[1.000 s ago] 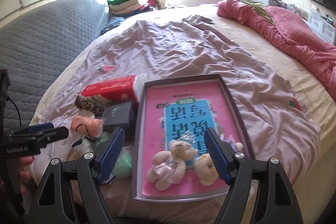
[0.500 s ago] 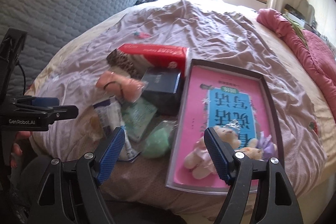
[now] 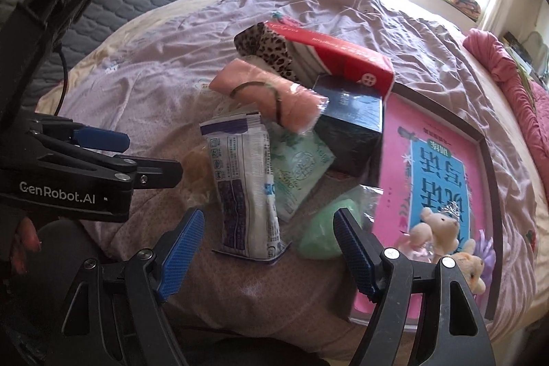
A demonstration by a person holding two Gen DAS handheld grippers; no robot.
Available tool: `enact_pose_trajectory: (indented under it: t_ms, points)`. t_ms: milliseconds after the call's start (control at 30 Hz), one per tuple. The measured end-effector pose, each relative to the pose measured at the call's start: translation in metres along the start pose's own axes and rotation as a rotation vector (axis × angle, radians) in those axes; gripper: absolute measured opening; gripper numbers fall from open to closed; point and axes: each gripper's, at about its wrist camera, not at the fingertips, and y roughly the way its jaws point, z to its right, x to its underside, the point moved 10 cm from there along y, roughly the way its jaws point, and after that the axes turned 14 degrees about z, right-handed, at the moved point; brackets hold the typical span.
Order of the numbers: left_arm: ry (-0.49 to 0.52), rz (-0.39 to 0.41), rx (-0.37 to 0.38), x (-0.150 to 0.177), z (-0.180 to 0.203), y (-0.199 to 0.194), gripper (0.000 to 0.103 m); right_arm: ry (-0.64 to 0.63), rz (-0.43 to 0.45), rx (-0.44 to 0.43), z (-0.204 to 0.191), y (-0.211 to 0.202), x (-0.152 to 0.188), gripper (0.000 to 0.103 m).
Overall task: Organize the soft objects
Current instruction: 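Move both open tools back over the pile of soft items, then grasp the white-purple snack packet with the right tool while the left grasps the bun bag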
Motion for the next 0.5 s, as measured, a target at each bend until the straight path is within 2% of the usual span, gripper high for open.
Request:
enact_pose_trajectory:
  t_ms: [267, 500]
  points:
    - [-0.009, -0.073, 0.029, 0.003, -0.002, 0.027, 0.08, 0.005, -0.009, 0.018, 0.0, 0.024, 0.008, 0.079]
    - [-0.037, -0.078, 0.069, 0.001, 0.0, 0.033, 0.08, 0.033, -0.014, -0.035, -0.007, 0.039, 0.013, 0.053]
